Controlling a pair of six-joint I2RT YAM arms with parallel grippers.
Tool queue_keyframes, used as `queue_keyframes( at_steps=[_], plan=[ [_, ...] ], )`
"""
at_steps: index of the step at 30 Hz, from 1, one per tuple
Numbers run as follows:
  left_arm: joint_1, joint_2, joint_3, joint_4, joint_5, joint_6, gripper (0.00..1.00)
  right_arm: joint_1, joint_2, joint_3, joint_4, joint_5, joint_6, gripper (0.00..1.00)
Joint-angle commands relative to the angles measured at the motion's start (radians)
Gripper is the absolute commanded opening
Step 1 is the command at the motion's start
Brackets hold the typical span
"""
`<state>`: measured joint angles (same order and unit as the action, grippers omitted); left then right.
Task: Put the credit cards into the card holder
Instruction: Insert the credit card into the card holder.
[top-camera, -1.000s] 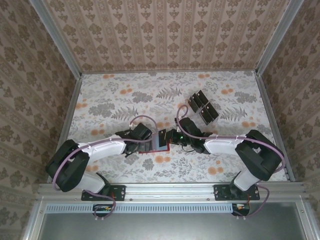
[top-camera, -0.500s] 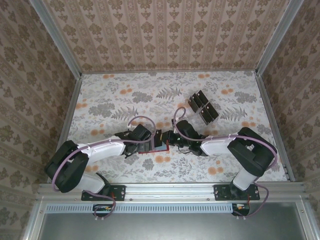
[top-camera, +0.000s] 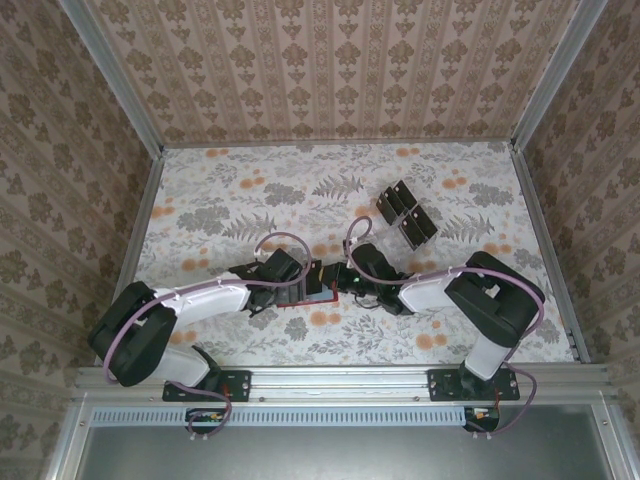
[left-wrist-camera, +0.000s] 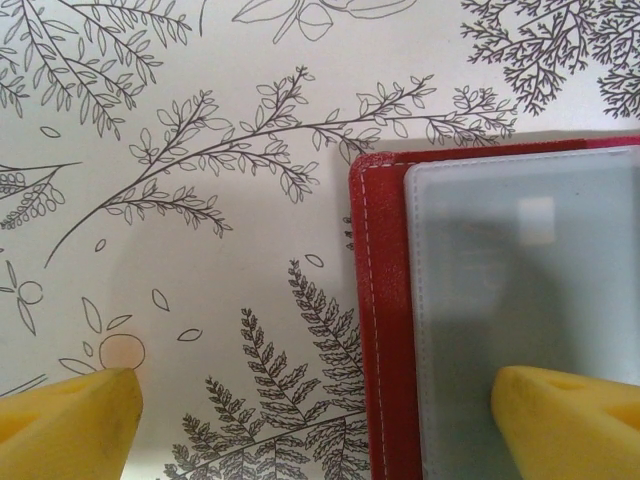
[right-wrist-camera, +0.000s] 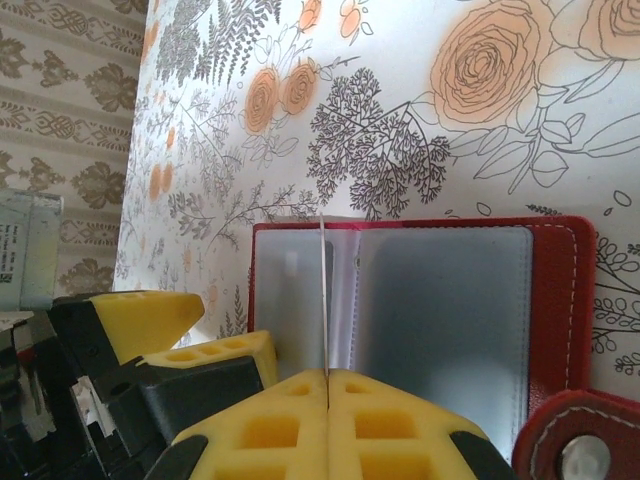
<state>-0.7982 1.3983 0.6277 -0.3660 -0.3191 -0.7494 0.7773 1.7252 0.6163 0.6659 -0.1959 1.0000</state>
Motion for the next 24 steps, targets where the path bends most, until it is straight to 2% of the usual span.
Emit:
queue_keyframes(
  at_steps=[1, 24],
  plan=[
    [-0.004, 0.009, -0.034, -0.063, -0.023, -0.012, 0.99, 0.008, 0.024, -0.010, 0.069, -0.014, 0.023, 0.00],
    [-0.004, 0.011, -0.037, -0.065, -0.022, -0.013, 0.99, 0.016, 0.080, -0.030, 0.140, -0.034, 0.063, 0.00]
  ],
)
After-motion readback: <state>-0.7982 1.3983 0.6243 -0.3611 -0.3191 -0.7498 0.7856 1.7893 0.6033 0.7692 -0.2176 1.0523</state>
